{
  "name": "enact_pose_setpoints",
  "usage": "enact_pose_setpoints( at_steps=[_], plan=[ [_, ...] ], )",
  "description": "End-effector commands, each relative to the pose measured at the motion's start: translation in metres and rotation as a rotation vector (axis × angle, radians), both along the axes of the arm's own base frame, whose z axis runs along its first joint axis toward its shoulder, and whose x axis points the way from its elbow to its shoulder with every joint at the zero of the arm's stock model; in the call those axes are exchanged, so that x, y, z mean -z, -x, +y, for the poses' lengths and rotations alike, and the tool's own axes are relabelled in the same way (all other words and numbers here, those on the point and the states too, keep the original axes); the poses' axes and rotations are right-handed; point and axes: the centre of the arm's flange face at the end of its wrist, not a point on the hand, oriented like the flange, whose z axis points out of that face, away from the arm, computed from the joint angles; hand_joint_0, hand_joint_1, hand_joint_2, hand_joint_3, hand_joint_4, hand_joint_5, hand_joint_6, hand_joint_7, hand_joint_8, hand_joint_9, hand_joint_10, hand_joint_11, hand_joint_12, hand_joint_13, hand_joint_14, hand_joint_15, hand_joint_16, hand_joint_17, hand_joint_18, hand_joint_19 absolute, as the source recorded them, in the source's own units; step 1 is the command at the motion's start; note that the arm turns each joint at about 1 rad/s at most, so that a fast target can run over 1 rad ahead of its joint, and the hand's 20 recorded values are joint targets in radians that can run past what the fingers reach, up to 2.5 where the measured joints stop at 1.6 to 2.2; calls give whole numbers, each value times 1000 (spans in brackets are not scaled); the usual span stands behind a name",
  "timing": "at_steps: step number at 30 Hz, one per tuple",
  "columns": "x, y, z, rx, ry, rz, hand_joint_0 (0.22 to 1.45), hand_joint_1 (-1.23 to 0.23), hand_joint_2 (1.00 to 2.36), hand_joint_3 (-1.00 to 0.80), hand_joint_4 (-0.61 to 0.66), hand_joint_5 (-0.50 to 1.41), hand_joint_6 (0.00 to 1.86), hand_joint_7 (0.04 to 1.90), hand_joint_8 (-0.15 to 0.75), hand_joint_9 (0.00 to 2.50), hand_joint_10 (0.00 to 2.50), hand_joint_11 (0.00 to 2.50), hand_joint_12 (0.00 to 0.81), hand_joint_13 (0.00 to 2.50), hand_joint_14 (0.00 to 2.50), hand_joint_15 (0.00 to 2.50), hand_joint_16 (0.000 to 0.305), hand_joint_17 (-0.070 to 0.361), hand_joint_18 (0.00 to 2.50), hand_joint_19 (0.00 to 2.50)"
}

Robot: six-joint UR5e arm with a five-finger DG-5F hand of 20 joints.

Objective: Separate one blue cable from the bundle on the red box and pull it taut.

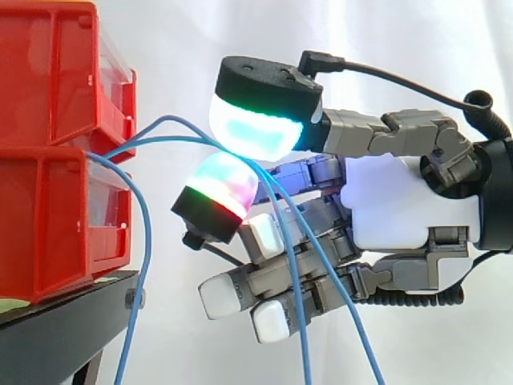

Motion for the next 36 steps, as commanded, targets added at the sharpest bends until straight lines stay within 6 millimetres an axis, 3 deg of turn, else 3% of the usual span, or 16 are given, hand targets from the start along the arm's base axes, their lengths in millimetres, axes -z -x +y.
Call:
enact_pose_setpoints(
  at_steps=[1, 5, 11, 19, 23, 26, 36],
  plan=[
    [-1, 0, 0, 1, 0, -1, 566, -653, 1004, -113, 93, -140, 860, 1132, 401, 1151, 12, 582, 477, 944, 11, 377, 60, 134, 920, 388],
    [0, 0, 0, 1, 0, -1, 570, -630, 1006, -70, 101, -139, 848, 1074, 403, 1160, 13, 566, 487, 953, 10, 370, 62, 139, 934, 370],
    [-1, 0, 0, -1, 0, -1, 574, -766, 1076, -8, 129, -152, 850, 1061, 411, 1117, 13, 604, 492, 948, 11, 379, 61, 137, 940, 357],
    [-2, -1, 0, 4, -1, -6, 587, -767, 1005, -26, 150, -167, 866, 1001, 385, 1092, 11, 556, 457, 930, 10, 353, 57, 128, 913, 356],
    [-1, 0, 0, 1, -1, -4, 595, -759, 1006, -46, 111, -160, 847, 1055, 387, 1091, 14, 505, 450, 920, 10, 342, 56, 126, 903, 360],
    [-2, -1, 0, 4, -1, -6, 651, -855, 1017, -35, 39, -186, 861, 1004, 333, 987, 14, 589, 411, 857, 12, 369, 47, 106, 818, 387],
    [-1, 0, 0, -1, -6, -3, 771, -925, 1014, -333, 68, -207, 910, 990, 298, 919, 16, 652, 380, 841, 13, 367, 41, 91, 792, 356]
  ],
)
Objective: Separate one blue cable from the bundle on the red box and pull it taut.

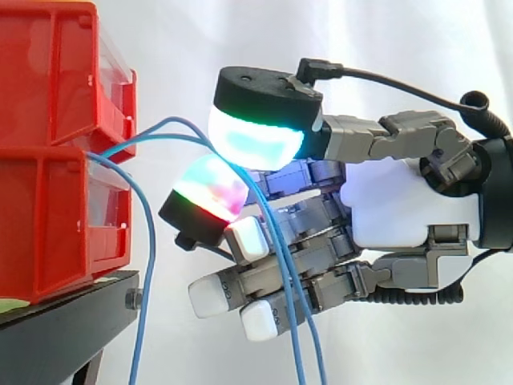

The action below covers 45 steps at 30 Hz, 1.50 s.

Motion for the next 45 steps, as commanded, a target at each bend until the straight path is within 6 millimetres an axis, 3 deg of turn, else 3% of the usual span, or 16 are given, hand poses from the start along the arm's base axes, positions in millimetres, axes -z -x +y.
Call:
enact_pose_setpoints(
  at_steps=[1, 11, 18, 21, 28, 34, 37, 45],
  plan=[
    [0, 0, 0, 0, -4, -1, 772, -925, 1014, -340, 71, -207, 910, 997, 297, 921, 16, 643, 381, 843, 13, 372, 41, 91, 793, 356],
    [0, 0, 0, 0, -5, -1, 741, -914, 1000, -500, 112, -199, 911, 980, 309, 956, 16, 667, 380, 872, 13, 383, 40, 89, 829, 348],
    [0, 0, -1, 1, -5, -1, 592, -714, 1000, -500, 126, -176, 889, 1017, 339, 1061, 17, 674, 396, 911, 14, 400, 41, 92, 836, 413],
    [1, 0, 0, 0, -5, 0, 602, -650, 1002, -466, 107, -167, 883, 1071, 347, 1087, 17, 676, 400, 921, 14, 409, 41, 93, 838, 436],
    [0, 0, -1, 1, -5, -1, 617, -771, 1015, -236, 74, -179, 899, 1054, 347, 1036, 17, 690, 402, 900, 14, 411, 42, 96, 830, 430],
    [0, 0, -1, 1, -14, -3, 721, -915, 1015, -286, 15, -208, 918, 1010, 320, 962, 17, 692, 388, 870, 15, 392, 42, 95, 824, 385],
    [0, 0, -1, 1, -19, -4, 755, -914, 1001, -482, 79, -204, 914, 961, 314, 961, 16, 690, 385, 875, 14, 392, 41, 92, 826, 378],
    [0, 0, -1, 1, -24, -4, 599, -665, 1000, -500, 120, -170, 893, 1067, 347, 1079, 18, 696, 395, 914, 14, 412, 41, 92, 830, 438]
  ],
)
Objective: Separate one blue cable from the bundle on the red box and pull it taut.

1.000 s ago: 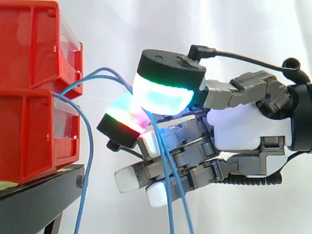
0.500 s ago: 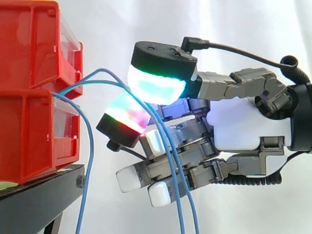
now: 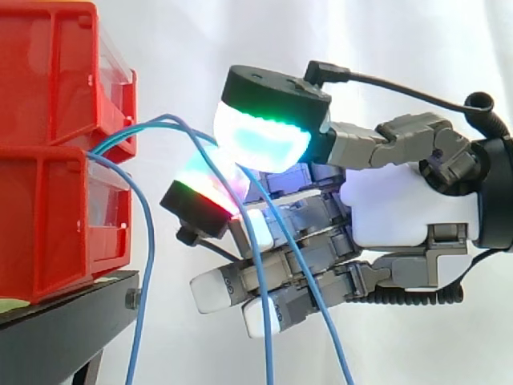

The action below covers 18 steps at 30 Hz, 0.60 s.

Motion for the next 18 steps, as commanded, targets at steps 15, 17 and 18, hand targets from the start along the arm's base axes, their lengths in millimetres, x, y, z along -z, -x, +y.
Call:
enact_pose_setpoints(
  at_steps=[15, 17, 18],
  plan=[
    [-1, 0, 0, 0, -1, -1, 582, -680, 1013, -272, 96, -162, 895, 1124, 355, 1090, 15, 683, 413, 922, 14, 425, 46, 103, 834, 460],
    [-1, 0, 0, 0, -1, -1, 581, -680, 1013, -263, 110, -160, 894, 1134, 358, 1093, 15, 684, 419, 919, 14, 418, 46, 104, 836, 456],
    [0, 0, 0, 2, -1, 0, 581, -680, 1013, -248, 119, -156, 894, 1150, 368, 1107, 17, 688, 421, 923, 15, 416, 47, 106, 842, 454]
  ],
)
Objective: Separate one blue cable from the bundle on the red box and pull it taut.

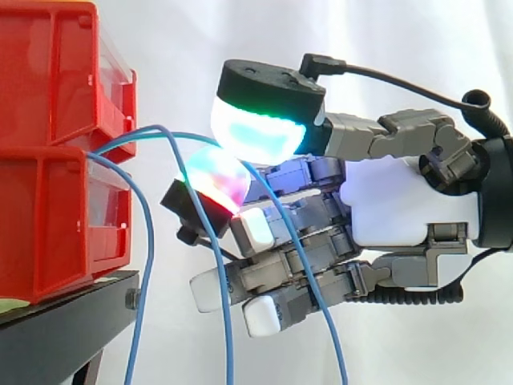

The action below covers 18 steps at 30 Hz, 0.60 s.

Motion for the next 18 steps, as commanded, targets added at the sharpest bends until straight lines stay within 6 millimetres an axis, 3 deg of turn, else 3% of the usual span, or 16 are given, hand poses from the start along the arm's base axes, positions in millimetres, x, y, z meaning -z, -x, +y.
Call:
enact_pose_setpoints(
  at_steps=[1, 18],
  plan=[
    [0, 0, -1, 5, 0, -2, 583, -682, 1013, -244, 116, -155, 895, 1145, 370, 1109, 17, 689, 424, 925, 13, 413, 47, 107, 847, 449],
    [4, 4, 4, -6, 6, 38, 583, -683, 1014, -313, 159, -114, 875, 1267, 384, 1220, 19, 730, 417, 965, 16, 425, 42, 94, 879, 468]
  ],
)
